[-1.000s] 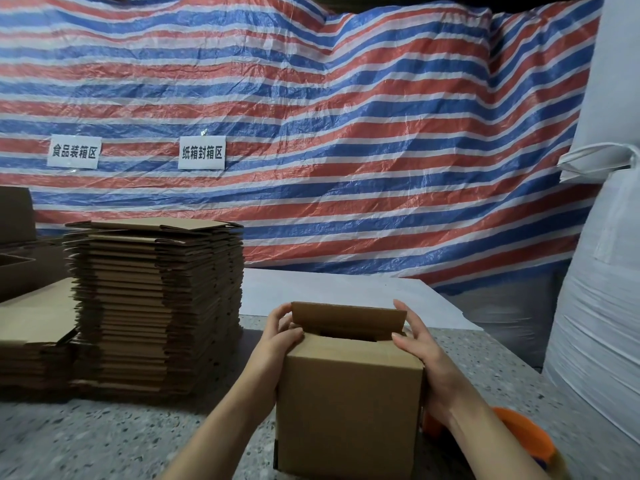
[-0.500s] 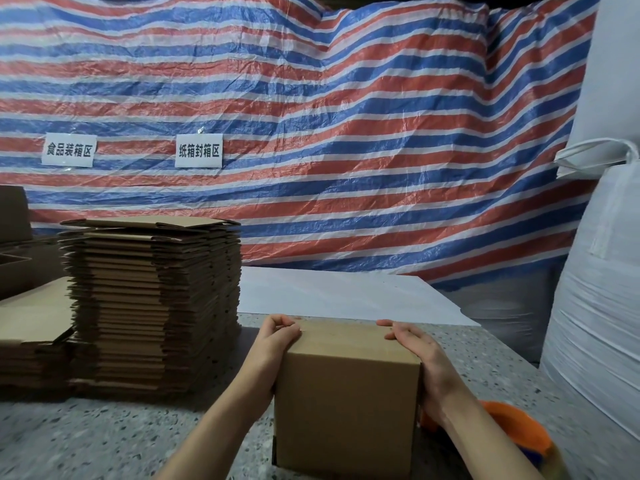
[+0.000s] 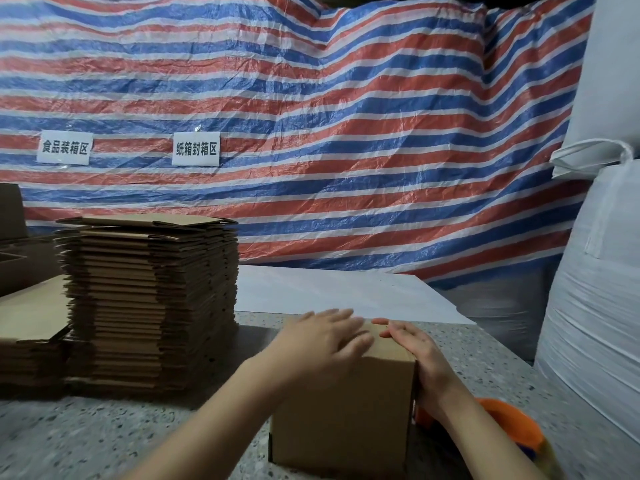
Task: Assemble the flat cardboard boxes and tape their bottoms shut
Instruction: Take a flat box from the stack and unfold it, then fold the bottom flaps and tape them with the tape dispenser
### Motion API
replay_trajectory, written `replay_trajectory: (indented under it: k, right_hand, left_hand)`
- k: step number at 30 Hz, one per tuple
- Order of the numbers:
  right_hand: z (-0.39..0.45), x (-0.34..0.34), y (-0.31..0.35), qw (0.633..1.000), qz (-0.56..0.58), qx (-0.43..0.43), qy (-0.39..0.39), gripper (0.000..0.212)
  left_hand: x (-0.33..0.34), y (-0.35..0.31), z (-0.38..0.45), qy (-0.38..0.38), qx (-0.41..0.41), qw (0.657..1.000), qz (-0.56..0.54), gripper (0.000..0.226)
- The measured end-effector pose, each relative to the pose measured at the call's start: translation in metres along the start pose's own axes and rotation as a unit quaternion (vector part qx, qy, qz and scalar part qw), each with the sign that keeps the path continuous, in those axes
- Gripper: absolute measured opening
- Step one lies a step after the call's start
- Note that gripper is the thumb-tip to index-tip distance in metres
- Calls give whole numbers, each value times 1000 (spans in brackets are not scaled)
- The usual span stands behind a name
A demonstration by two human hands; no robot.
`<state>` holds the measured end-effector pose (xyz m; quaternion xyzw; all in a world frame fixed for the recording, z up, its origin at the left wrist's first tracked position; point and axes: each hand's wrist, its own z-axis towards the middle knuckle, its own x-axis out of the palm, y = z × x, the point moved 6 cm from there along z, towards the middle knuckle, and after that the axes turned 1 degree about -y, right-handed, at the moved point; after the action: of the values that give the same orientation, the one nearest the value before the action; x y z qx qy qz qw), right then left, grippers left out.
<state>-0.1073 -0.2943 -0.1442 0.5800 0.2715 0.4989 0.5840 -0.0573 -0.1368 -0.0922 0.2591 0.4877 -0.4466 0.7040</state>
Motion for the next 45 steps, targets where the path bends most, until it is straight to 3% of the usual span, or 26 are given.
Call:
replay_trajectory:
  k: [6,8,10,12,15,17,19,23,28,33,37,43,45]
  right_hand:
    - [3,-3,4,999,-27,19,7,34]
    - [6,-7,10,996,-91,14,-8,33]
    - [9,-23,22,967,-238,-9,-85,32]
    - [10,-42,38,863,-482,-34,-147,34]
    - [2,-62,38,660,-741,48,-114,45]
    - [-8,-75,30,584,-796,126,-98,61]
    - [-18,-84,26,557,-808,165,-99,72]
    - [-31,-96,13,550,-804,197,-110,88]
    - [-42,-101,-1,529,-820,182,-118,91]
    - [-39,-103,-15,577,-798,148,-94,76]
    - [-35,-102,-22,583,-802,109,-72,53]
    - [-22,-104,0,627,-763,59,-147,47]
    - [-15,-101,25,665,-724,30,-181,50]
  left_hand:
    - [9,-1,1,47,0,998,39,75]
    - [9,-1,1,65,-6,997,33,76]
    - [7,-1,1,74,-10,997,27,76]
    - [6,-2,0,77,-11,997,24,80]
    - [5,-3,-2,73,-10,997,26,84]
    - [4,-3,-4,70,-6,997,27,84]
    - [3,-5,-5,68,-6,997,28,84]
    - [3,-6,-5,65,-11,997,27,81]
    - [5,-5,-3,62,-12,998,27,68]
    - [6,0,1,78,-28,997,-6,52]
    - [3,1,1,97,-45,994,-35,47]
    - [0,6,1,93,-84,988,-88,38]
    - [1,8,2,91,-90,986,-108,38]
